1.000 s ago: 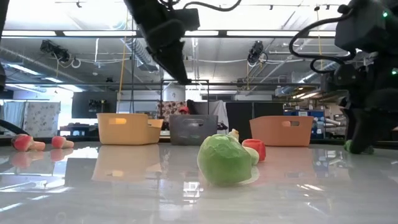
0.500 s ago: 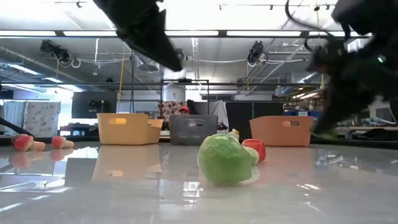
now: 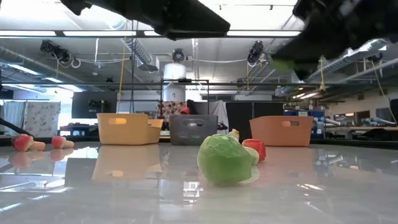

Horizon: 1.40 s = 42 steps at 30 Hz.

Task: Sort produce into baskets
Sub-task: Put the green chili pepper into the black bin

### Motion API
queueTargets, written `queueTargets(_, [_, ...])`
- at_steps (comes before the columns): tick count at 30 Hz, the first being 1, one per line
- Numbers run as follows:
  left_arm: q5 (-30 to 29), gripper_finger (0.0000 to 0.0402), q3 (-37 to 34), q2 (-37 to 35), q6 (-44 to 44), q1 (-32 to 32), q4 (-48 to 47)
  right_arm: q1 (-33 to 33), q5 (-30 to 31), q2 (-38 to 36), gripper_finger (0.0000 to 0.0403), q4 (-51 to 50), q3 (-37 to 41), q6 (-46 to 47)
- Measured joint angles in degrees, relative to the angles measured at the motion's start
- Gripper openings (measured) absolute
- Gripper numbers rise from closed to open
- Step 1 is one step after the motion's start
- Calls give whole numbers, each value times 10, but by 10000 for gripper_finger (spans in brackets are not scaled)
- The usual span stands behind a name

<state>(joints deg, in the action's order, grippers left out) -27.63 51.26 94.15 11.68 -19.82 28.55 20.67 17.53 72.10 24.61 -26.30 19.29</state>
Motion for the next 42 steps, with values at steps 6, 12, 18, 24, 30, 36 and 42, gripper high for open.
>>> queueTargets(6, [-1, 214, -1, 10, 4, 20, 58, -2, 71, 0, 51, 140, 0, 0])
queueTargets(12, [-33, 214, -1, 63, 152, 26, 219, -18, 84, 0, 52, 204, 0, 47])
queueTargets(18, [-41, 217, 10, 106, 354, 26, 320, -27, 83, 0, 52, 203, 0, 96])
queueTargets(24, [-38, 257, 39, 130, 366, 37, 321, -33, 56, 0, 63, 206, 0, 107])
queueTargets(30, [-34, 328, 54, 131, 339, 45, 316, -40, 39, 0, 76, 207, 0, 106])
queueTargets(36, [-26, 330, 62, 131, 325, 53, 278, -44, 27, 0, 76, 208, 0, 106])
queueTargets(42, [-25, 289, 63, 131, 314, 55, 287, -44, 25, 0, 77, 209, 0, 106])
